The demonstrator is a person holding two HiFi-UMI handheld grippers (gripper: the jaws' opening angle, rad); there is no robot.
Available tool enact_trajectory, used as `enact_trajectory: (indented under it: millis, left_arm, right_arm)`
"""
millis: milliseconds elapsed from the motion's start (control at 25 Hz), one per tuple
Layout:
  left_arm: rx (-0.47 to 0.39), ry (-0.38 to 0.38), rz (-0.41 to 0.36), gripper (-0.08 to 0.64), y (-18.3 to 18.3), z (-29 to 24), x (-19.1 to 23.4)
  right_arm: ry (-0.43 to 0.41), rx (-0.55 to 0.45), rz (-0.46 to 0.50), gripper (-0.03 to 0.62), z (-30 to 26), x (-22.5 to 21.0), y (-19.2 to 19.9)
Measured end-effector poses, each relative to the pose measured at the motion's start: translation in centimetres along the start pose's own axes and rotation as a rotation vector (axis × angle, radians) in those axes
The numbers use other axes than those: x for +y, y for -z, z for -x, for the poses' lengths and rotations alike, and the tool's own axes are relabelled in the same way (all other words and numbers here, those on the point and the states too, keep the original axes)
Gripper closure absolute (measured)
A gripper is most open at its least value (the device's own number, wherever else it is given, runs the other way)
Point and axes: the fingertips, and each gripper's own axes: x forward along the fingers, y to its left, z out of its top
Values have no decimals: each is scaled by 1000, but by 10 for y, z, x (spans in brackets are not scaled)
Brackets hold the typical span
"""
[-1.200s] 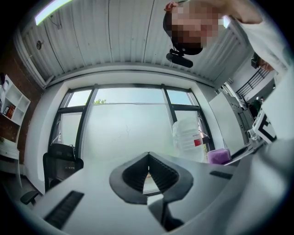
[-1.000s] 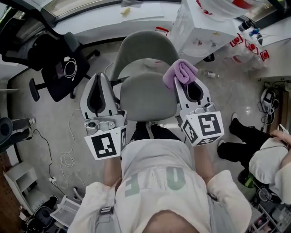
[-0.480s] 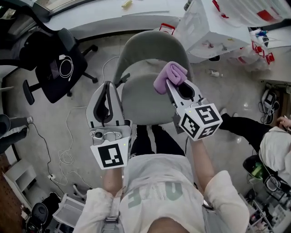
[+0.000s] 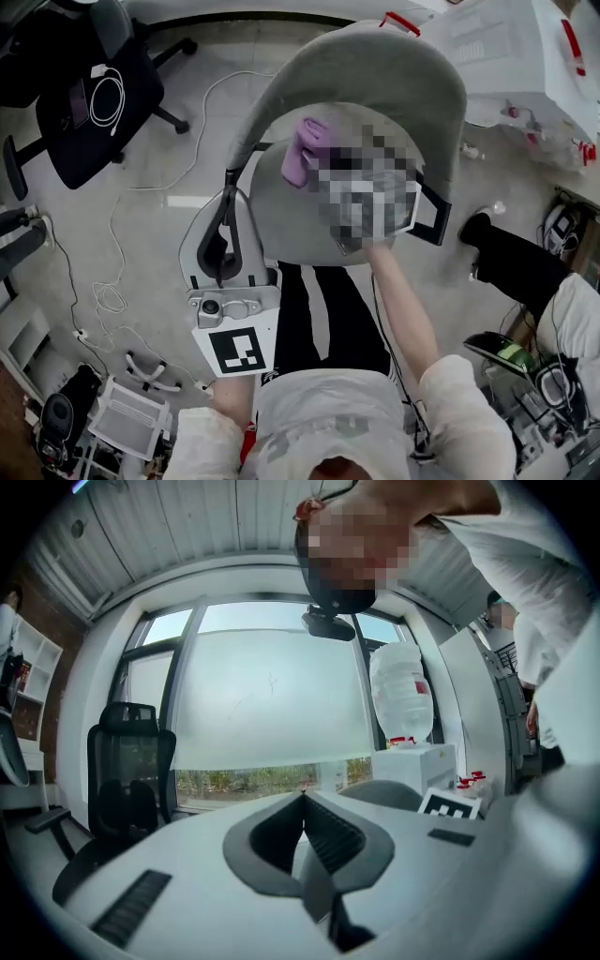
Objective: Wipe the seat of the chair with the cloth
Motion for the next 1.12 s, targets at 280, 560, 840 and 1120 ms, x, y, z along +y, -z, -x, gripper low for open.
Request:
enact_trajectory:
  millis: [280, 560, 840, 1120]
  left_arm:
    - [95, -44, 38, 548, 72, 11, 18]
    - [154, -57, 45, 548, 108, 24, 26]
    - [176, -43, 55, 548, 120, 24, 22]
    - [186, -12, 44, 548, 119, 19, 18]
  right_arm:
    - [-61, 242, -144, 499, -103, -15, 87]
    - [-39, 403, -196, 500, -152, -26, 143]
    - [25, 447, -176, 502, -160, -46, 154]
    - [112, 428, -189, 502, -133, -83, 153]
